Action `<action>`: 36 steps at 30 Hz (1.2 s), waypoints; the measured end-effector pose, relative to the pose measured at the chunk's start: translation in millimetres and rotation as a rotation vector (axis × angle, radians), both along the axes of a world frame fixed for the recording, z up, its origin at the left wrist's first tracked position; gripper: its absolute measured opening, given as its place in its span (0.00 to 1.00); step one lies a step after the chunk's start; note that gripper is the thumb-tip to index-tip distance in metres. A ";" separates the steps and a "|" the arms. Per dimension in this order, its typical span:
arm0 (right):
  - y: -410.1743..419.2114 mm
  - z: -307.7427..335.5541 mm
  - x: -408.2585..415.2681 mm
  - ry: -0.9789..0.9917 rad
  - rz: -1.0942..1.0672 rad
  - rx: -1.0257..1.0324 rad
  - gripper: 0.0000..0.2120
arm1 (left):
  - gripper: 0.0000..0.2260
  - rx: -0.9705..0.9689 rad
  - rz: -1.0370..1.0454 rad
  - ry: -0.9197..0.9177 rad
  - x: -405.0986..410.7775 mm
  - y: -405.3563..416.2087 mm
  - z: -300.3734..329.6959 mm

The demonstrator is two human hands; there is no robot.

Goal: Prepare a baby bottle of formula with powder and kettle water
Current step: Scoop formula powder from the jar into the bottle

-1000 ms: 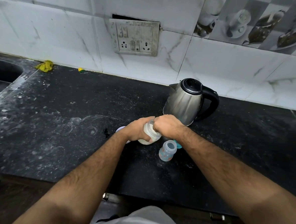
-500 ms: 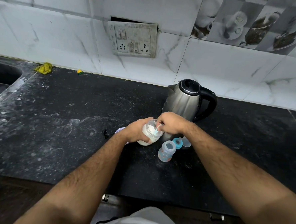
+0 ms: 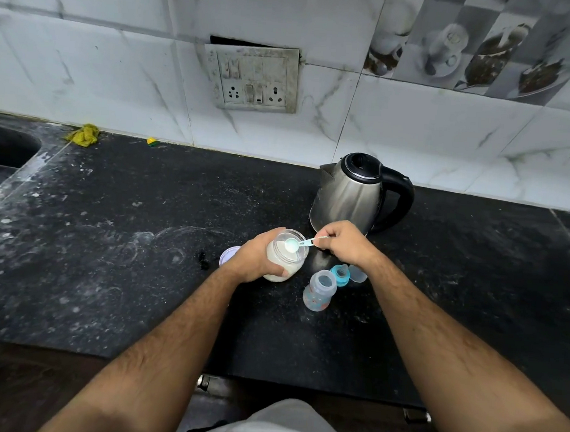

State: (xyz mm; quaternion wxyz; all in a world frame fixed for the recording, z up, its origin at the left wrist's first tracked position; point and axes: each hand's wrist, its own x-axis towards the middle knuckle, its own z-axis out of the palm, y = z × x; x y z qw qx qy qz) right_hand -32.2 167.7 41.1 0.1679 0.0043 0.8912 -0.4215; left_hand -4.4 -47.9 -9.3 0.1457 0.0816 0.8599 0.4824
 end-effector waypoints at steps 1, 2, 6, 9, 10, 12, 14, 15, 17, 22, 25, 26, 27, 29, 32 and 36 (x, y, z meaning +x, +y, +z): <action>-0.3 0.3 1.4 -0.005 -0.018 -0.017 0.09 | 0.37 0.007 0.005 0.005 1.1 0.1 -0.2; -0.4 0.6 2.7 -0.010 -0.032 -0.032 0.09 | 0.37 0.020 0.016 0.003 2.0 0.1 -1.4; -1.1 1.8 7.3 -0.011 -0.081 -0.074 0.08 | 0.37 0.082 0.062 0.010 5.2 0.6 -10.2; 0.0 0.1 10.1 -0.015 -0.120 -0.119 0.07 | 0.37 0.123 0.086 0.028 8.9 2.7 -15.5; 0.7 -1.0 11.1 -0.016 -0.135 -0.133 0.07 | 0.37 0.140 0.095 0.033 9.7 3.2 -18.4; 1.0 -2.3 12.5 -0.018 -0.162 -0.160 0.07 | 0.37 0.166 0.111 0.038 10.9 3.6 -22.9; 1.1 -2.0 15.1 -0.011 -0.185 -0.186 0.07 | 0.38 0.188 0.129 0.041 12.0 3.6 -27.0; 1.1 -1.1 16.7 -0.002 -0.193 -0.195 0.07 | 0.37 0.193 0.140 0.042 12.7 3.7 -28.0; 1.0 0.7 20.5 0.016 -0.212 -0.216 0.06 | 0.37 0.193 0.158 0.045 14.0 3.4 -30.6; 4.2 7.3 33.6 0.062 -0.257 -0.244 0.05 | 0.35 0.192 0.181 0.045 14.6 3.2 -34.6; 9.7 11.2 42.3 0.074 -0.295 -0.259 0.05 | 0.40 0.174 0.218 0.030 17.1 2.6 -35.6; 12.6 11.8 45.3 0.075 -0.312 -0.268 0.05 | 0.49 0.168 0.251 0.012 18.3 2.2 -39.5; 15.2 12.3 48.5 0.076 -0.327 -0.279 0.05 | 0.54 0.156 0.286 -0.002 21.4 2.4 -41.7; 20.0 11.9 54.3 0.085 -0.346 -0.298 0.05 | 0.56 0.124 0.345 0.017 31.8 4.2 -42.3; 28.2 5.6 62.5 0.107 -0.358 -0.284 0.07 | 0.48 0.080 0.411 0.123 53.4 8.1 -38.7; 35.8 -0.3 73.8 0.124 -0.373 -0.243 0.07 | 0.33 0.044 0.479 0.253 80.7 14.9 -35.9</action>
